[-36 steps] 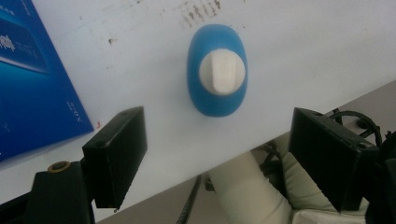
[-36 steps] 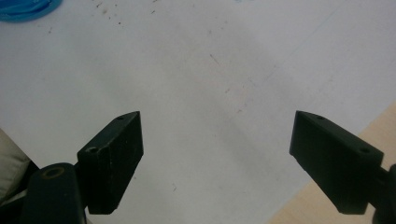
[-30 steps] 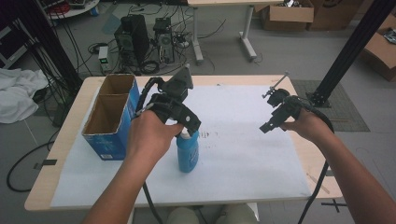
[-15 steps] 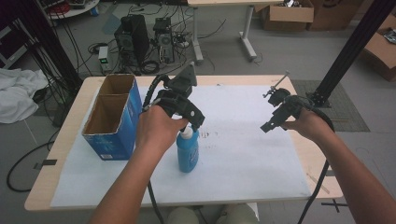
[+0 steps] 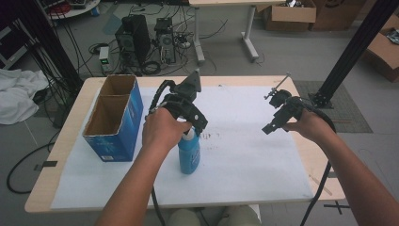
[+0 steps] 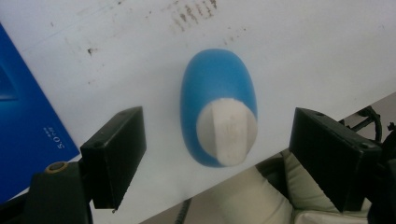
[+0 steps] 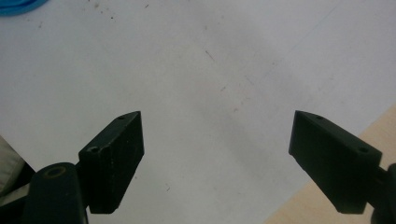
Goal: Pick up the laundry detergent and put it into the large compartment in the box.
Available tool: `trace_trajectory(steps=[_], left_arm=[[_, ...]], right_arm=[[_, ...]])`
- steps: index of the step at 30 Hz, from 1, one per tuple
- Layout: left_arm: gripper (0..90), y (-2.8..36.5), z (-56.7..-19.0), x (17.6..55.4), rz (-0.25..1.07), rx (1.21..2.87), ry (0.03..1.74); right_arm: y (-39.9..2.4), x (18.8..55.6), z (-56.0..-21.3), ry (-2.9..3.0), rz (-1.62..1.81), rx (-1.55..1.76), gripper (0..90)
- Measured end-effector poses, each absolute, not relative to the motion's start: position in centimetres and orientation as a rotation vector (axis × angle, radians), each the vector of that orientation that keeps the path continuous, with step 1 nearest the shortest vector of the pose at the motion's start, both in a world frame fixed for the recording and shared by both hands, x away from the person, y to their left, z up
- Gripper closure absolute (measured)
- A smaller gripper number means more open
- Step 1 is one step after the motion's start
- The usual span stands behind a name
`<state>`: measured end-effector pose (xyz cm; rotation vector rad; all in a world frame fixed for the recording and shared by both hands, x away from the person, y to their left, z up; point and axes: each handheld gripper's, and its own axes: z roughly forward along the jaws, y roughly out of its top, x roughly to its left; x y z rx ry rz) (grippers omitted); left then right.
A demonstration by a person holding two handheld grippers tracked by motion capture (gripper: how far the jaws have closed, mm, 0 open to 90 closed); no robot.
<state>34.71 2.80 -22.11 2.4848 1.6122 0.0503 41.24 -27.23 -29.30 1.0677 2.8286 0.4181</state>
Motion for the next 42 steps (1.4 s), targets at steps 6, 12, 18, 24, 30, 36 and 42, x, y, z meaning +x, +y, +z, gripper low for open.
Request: trace_trajectory(steps=[6,12,18,24,30,36,42], left_arm=[[19.4,2.3,-22.9,35.1,0.052,2.487,1.615],[19.4,1.8,-23.8,35.5,0.043,2.512,1.619],[19.4,1.6,-24.8,35.7,0.016,2.517,1.624],[19.4,1.7,-25.7,35.8,0.008,2.533,1.637],[19.4,1.7,-26.5,35.7,-0.008,2.529,1.645],[19.4,1.7,-27.3,35.7,-0.023,2.540,1.645],[19.4,1.5,-28.0,35.6,-0.027,2.558,1.647]], right_arm=[[-27.4,41.3,-29.6,2.831,0.418,1.066,17.9],[-27.4,41.4,-29.7,2.834,0.417,1.070,17.8],[-27.2,41.4,-29.8,2.842,0.414,1.057,17.8],[-27.2,41.4,-30.0,2.844,0.410,1.061,17.8],[-27.3,41.4,-30.2,2.845,0.413,1.064,17.7],[-27.4,41.4,-30.3,2.847,0.413,1.058,17.7],[-27.4,41.4,-30.3,2.847,0.417,1.061,17.7]])
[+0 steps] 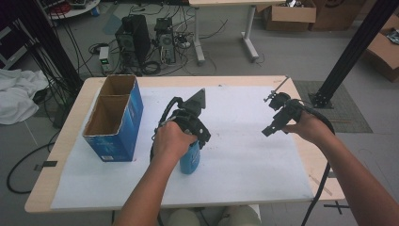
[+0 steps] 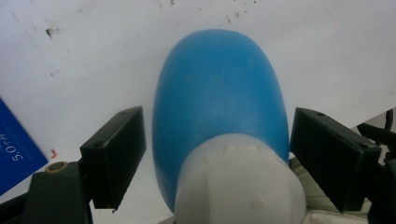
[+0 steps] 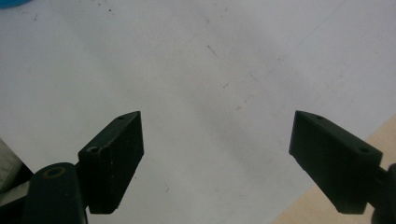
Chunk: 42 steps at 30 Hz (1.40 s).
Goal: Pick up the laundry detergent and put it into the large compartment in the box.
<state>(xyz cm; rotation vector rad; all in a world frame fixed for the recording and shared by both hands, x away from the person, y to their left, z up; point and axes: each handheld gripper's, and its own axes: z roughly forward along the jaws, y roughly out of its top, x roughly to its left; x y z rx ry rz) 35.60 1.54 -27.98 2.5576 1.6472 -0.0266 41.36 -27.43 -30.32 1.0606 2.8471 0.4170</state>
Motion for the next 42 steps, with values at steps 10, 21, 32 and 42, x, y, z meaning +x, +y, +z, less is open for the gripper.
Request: trace_trajectory(steps=[10,21,32,42], left_arm=[[19.5,1.3,-29.0,35.7,-0.032,2.569,1.660],[20.7,1.2,-29.3,35.7,-0.028,2.582,1.663],[24.1,1.2,-29.2,35.7,-0.021,2.568,1.669],[26.0,1.4,-29.1,35.6,-0.005,2.561,1.677]], right_arm=[[-27.5,41.4,-30.6,2.854,0.422,1.052,17.7],[-27.7,41.4,-30.7,2.856,0.427,1.068,18.0],[-27.6,41.4,-30.7,2.857,0.429,1.065,18.2],[-27.5,41.4,-30.7,2.859,0.430,1.061,18.2]])
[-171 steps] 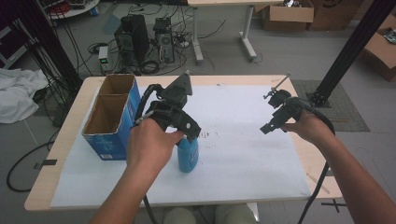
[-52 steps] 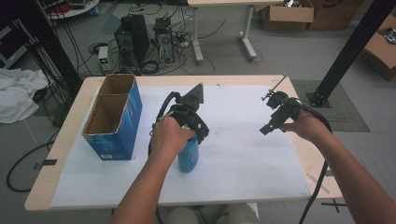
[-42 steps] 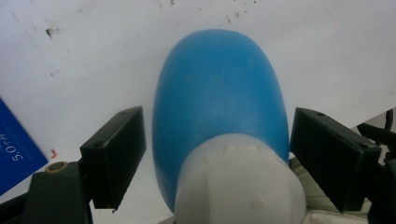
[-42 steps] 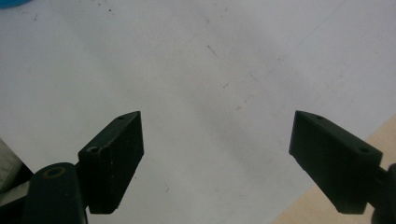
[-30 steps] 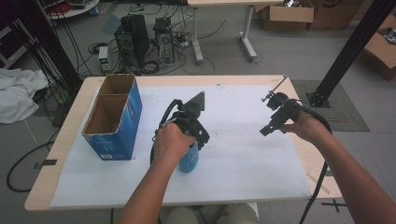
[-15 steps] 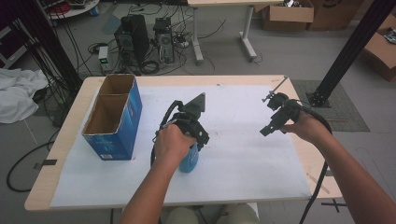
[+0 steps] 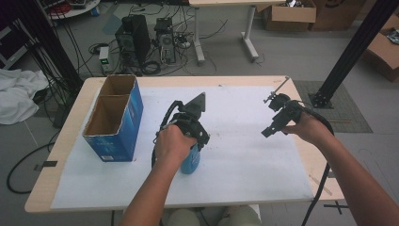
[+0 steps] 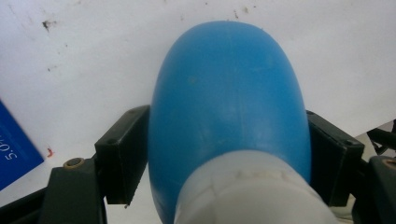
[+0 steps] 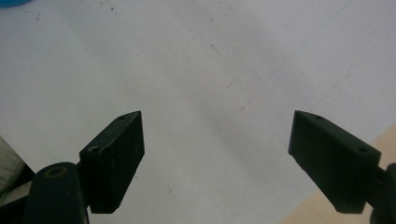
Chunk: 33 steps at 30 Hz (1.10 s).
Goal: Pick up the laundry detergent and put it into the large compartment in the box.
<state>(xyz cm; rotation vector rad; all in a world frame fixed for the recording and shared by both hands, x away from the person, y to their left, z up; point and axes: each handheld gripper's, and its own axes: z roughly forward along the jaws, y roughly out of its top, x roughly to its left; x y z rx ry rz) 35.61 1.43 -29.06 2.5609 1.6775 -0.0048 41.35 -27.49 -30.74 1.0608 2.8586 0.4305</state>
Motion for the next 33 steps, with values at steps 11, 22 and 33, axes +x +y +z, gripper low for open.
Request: trace_trajectory(steps=[11,22,33], left_arm=[[30.2,1.47,-28.85,35.48,0.020,2.544,1.692],[34.5,1.35,-28.69,35.41,0.034,2.543,1.686],[37.2,1.16,-28.60,35.34,0.049,2.544,1.685]], right_arm=[[-27.38,41.30,-30.75,2.860,0.418,1.059,18.1],[-27.35,41.23,-30.75,2.862,0.423,1.053,18.1],[-27.32,41.21,-30.77,2.863,0.425,1.057,18.1]])
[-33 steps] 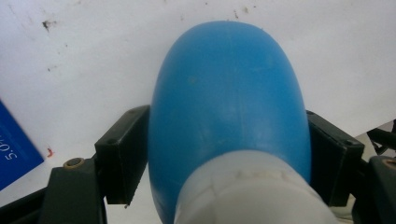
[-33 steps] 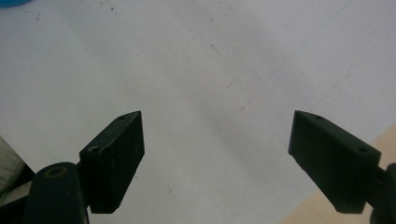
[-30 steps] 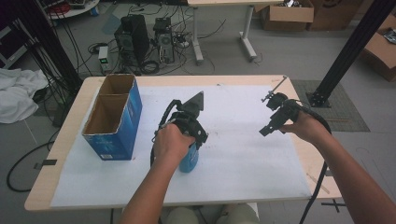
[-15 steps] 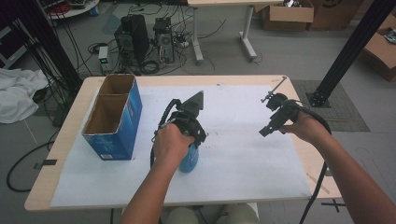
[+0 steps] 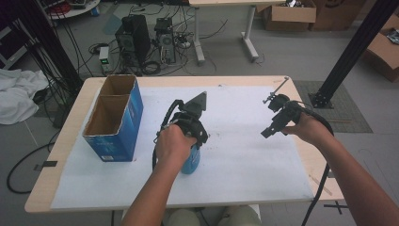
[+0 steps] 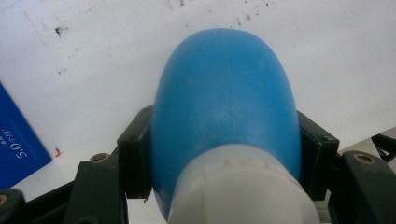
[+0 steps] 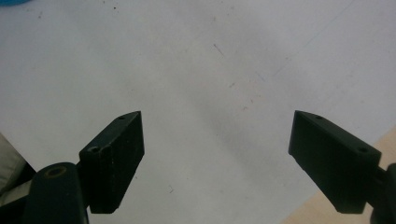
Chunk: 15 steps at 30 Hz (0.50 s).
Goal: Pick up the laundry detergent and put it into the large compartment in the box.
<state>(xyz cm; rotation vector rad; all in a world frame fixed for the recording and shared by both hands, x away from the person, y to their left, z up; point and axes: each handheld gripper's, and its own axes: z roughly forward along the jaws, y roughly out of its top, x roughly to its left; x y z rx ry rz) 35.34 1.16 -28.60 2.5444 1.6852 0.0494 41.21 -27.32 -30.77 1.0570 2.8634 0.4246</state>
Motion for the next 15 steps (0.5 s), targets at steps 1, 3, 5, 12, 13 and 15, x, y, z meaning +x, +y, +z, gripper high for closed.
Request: trace_trajectory(steps=[1,3,5,12,13,15], left_arm=[[37.3,1.2,-28.6,35.3,0.053,2.545,1.683],[37.5,1.2,-28.6,35.3,0.058,2.540,1.685],[37.6,1.2,-28.6,35.3,0.064,2.537,1.685],[37.9,1.4,-27.8,35.2,0.071,2.543,1.664],[37.9,1.5,-27.4,35.2,0.066,2.537,1.663],[37.9,1.7,-26.7,35.2,0.063,2.527,1.663]], right_arm=[[-27.3,41.2,-30.8,2.864,0.423,1.056,18.1],[-27.3,41.2,-30.8,2.865,0.423,1.057,18.1],[-27.3,41.3,-30.9,2.864,0.425,1.053,18.1],[-27.3,41.2,-30.9,2.866,0.428,1.053,18.3],[-27.4,41.2,-30.8,2.865,0.428,1.057,18.3],[-27.4,41.2,-30.8,2.863,0.433,1.059,18.3]])
